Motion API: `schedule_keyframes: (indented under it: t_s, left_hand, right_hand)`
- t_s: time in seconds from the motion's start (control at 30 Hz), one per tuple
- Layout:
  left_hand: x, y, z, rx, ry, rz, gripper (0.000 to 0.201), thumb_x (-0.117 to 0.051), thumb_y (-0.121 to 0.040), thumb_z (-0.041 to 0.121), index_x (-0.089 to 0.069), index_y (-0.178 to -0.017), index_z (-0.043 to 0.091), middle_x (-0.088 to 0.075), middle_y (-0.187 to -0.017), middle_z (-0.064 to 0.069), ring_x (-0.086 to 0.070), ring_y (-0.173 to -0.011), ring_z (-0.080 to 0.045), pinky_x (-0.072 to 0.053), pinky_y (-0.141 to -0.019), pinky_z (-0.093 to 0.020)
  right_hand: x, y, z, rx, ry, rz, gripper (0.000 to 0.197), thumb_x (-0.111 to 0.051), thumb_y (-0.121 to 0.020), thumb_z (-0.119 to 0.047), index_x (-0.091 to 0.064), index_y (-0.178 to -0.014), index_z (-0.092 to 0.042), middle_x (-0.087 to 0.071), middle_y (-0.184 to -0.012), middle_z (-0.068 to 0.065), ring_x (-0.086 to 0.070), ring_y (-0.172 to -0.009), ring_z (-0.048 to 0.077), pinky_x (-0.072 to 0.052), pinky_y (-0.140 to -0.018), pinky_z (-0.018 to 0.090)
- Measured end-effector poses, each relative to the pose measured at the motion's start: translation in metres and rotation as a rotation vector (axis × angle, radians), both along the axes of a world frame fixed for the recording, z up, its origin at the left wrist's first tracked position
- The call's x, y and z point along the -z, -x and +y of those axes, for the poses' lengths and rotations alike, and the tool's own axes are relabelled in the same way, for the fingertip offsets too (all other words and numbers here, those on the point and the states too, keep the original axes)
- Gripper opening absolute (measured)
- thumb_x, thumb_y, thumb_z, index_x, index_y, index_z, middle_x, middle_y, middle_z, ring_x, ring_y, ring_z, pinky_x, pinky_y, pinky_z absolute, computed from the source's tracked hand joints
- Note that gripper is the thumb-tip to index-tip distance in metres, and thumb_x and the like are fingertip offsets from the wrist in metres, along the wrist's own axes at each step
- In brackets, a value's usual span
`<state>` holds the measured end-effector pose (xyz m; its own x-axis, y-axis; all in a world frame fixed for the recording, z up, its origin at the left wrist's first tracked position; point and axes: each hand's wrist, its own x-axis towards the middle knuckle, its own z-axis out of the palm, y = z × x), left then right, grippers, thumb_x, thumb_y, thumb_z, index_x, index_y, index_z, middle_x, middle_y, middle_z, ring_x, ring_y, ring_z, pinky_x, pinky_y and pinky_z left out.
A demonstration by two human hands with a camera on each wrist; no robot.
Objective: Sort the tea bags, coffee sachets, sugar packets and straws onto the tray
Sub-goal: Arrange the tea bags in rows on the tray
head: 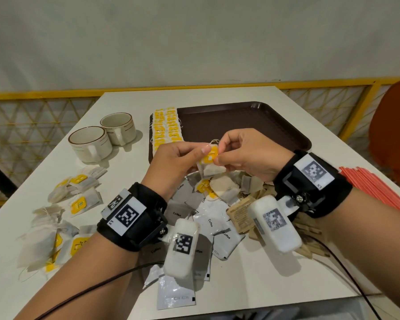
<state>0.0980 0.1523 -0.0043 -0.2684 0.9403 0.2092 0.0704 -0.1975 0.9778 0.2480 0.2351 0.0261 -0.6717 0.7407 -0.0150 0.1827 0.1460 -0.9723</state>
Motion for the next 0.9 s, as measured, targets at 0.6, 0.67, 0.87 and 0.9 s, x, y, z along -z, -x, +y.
schedule_keyframes:
  t_s: [0.6, 0.67, 0.87, 0.9]
  left_hand:
    - [-0.008, 0.006, -0.001, 0.067, 0.085, -0.231, 0.022, -0.05, -0.095, 0.007, -0.066, -0.107, 0.016, -0.075, -0.091, -0.002, -0.071, -0.084, -0.015, -0.057, -0.077, -0.023]
    - [-0.01, 0.007, -0.002, 0.07, 0.089, -0.248, 0.021, -0.05, -0.095, 0.007, -0.065, -0.108, 0.014, -0.075, -0.091, -0.002, -0.072, -0.082, -0.014, -0.057, -0.074, -0.021]
    - [-0.013, 0.011, -0.005, 0.105, 0.129, -0.25, 0.023, -0.05, -0.095, 0.008, -0.064, -0.112, 0.012, -0.074, -0.095, -0.005, -0.072, -0.084, -0.017, -0.058, -0.076, -0.024]
    - [-0.013, 0.011, -0.005, 0.11, 0.133, -0.263, 0.023, -0.05, -0.095, 0.007, -0.064, -0.113, 0.011, -0.074, -0.096, -0.006, -0.072, -0.083, -0.017, -0.058, -0.075, -0.024]
  right_hand:
    - [-0.011, 0.002, 0.004, -0.053, 0.036, -0.023, 0.015, -0.071, -0.076, 0.007, -0.061, -0.081, -0.003, -0.064, -0.077, 0.013, -0.064, -0.059, 0.011, -0.053, -0.054, 0.019]
    - [-0.013, 0.001, 0.005, -0.058, 0.029, -0.034, 0.016, -0.072, -0.076, 0.007, -0.061, -0.079, -0.004, -0.064, -0.075, 0.012, -0.064, -0.058, 0.012, -0.053, -0.054, 0.02]
    - [-0.012, 0.001, 0.004, -0.081, -0.019, -0.065, 0.012, -0.072, -0.076, 0.007, -0.066, -0.082, -0.002, -0.066, -0.079, 0.014, -0.063, -0.063, 0.015, -0.055, -0.057, 0.02]
    - [-0.012, 0.001, 0.004, -0.081, -0.021, -0.067, 0.012, -0.072, -0.076, 0.007, -0.066, -0.082, -0.001, -0.066, -0.078, 0.013, -0.063, -0.063, 0.014, -0.054, -0.057, 0.02]
